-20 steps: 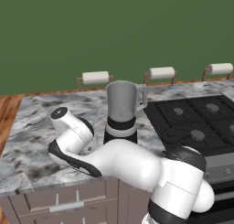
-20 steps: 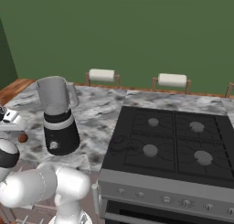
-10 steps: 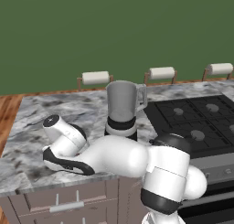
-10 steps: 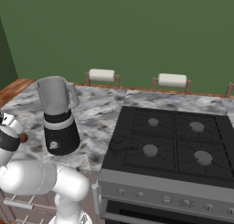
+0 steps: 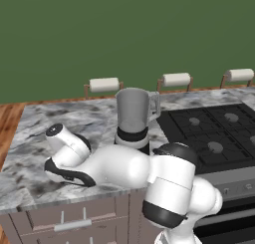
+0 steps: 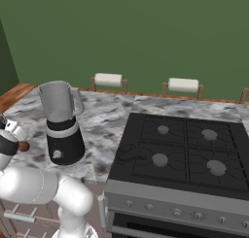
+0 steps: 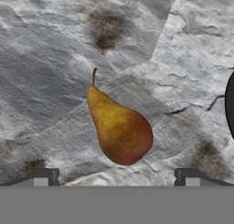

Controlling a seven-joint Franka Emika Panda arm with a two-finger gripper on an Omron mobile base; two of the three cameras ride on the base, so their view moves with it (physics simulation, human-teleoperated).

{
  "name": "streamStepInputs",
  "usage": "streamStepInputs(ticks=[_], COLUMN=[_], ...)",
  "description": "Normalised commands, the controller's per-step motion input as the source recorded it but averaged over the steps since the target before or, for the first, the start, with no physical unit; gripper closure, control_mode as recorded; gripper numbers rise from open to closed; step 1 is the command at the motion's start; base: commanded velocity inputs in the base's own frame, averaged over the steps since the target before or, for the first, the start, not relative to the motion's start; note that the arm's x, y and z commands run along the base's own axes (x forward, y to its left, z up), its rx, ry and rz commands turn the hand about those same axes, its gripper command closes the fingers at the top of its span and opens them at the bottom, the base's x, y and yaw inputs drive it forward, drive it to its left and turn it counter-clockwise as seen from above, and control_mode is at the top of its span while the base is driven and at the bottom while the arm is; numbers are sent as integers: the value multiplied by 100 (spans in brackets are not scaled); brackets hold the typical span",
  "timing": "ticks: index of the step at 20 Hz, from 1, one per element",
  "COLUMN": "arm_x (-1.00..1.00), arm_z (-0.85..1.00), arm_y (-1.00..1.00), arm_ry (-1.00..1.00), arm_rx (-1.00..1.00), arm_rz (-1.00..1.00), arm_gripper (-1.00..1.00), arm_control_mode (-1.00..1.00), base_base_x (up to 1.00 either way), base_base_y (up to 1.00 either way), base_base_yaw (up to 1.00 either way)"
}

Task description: Open the blender lid, put the pear in the blender, close the lid, and start the blender.

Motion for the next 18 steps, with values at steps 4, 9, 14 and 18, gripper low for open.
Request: streamStepInputs(ticks=[4,9,14,18], arm_x=[1,1,0,0], arm_z=[-6,-9,-12,-16], arm_y=[-11,-19,-28,-12], arm_ry=[0,0,0,0], arm_rx=[1,2,2,0], arm_rz=[0,0,0,0], arm_gripper=[-100,-100,-100,-100], arm_control_mode=[-100,-100,-100,-100], base_base_x=[0,0,0,0], base_base_y=[0,0,0,0], base_base_yaw=[0,0,0,0])
